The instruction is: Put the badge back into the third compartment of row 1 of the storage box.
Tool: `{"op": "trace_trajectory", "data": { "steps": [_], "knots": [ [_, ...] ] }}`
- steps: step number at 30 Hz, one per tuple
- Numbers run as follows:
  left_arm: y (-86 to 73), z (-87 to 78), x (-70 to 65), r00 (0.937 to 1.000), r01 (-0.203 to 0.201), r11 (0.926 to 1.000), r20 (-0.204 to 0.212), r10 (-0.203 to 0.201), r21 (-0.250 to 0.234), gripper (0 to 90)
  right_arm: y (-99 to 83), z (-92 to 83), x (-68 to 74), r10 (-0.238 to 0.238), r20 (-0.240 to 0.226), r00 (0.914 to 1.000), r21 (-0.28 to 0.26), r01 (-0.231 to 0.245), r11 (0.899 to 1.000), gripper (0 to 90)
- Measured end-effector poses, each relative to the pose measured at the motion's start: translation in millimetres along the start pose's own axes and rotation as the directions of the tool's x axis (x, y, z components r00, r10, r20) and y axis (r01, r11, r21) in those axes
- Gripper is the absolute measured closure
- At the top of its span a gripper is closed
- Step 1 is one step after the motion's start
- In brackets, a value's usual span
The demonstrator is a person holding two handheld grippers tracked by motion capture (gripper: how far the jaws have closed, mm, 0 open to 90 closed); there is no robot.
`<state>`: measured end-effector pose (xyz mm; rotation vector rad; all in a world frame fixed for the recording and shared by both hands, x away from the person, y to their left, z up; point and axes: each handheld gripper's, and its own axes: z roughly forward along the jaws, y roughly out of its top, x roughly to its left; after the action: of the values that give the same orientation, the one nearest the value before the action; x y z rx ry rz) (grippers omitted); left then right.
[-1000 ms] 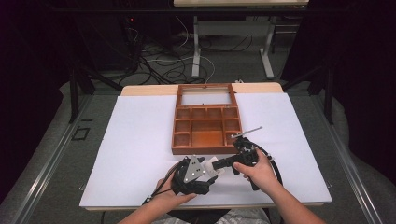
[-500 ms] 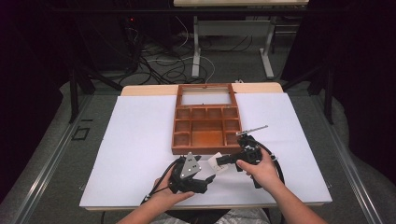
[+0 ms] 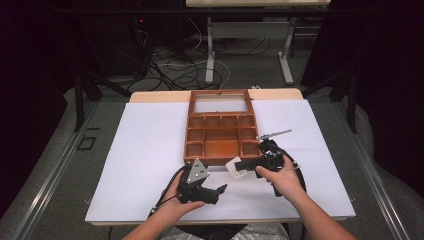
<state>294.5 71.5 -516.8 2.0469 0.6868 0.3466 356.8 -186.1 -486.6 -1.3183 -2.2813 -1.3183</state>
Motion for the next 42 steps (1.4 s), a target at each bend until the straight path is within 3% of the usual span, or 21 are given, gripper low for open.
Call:
{"op": "trace_trajectory", "data": {
  "steps": [9, 17, 21, 30, 40, 42],
  "knots": [
    [-2.8, -0.1, 11.1, 0.9992, 0.035, 0.9994, -0.016, -0.035, -0.006, 0.9, 25.5, -5.2, 1.5, -0.06, 0.051, 0.9969, -0.021, 0.061, 0.998, 84.5],
    [-5.2, -3.2, 21.9, 0.9978, 0.058, 0.9982, -0.031, -0.058, -0.016, 0.5, 50.1, -9.1, -1.5, -0.091, 0.097, 0.9911, -0.038, 0.095, 0.995, 84.5],
    [-6.4, -5.3, 26.6, 0.9952, 0.091, 0.9956, -0.032, -0.092, -0.02, 0.5, 62.4, -10.0, -2.3, -0.104, 0.118, 0.9875, -0.043, 0.11, 0.993, 84.5],
    [-8.0, -8.9, 33.6, 0.9917, 0.121, 0.9919, -0.039, -0.122, -0.038, 0.5, 87.8, -7.8, -9.1, -0.125, 0.19, 0.9737, -0.052, 0.137, 0.989, 84.5],
    [-8.9, -11.2, 36.4, 0.9934, 0.106, 0.9931, -0.039, -0.108, -0.052, 0.5, 110.8, -2.4, -20.9, -0.154, 0.265, 0.9519, -0.053, 0.174, 0.983, 84.5],
    [-8.7, -11.3, 36.5, 0.9932, 0.108, 0.9926, -0.037, -0.111, -0.054, 0.5, 114.4, -0.6, -24.0, -0.149, 0.271, 0.9509, -0.046, 0.167, 0.985, 84.5]
  ]
}}
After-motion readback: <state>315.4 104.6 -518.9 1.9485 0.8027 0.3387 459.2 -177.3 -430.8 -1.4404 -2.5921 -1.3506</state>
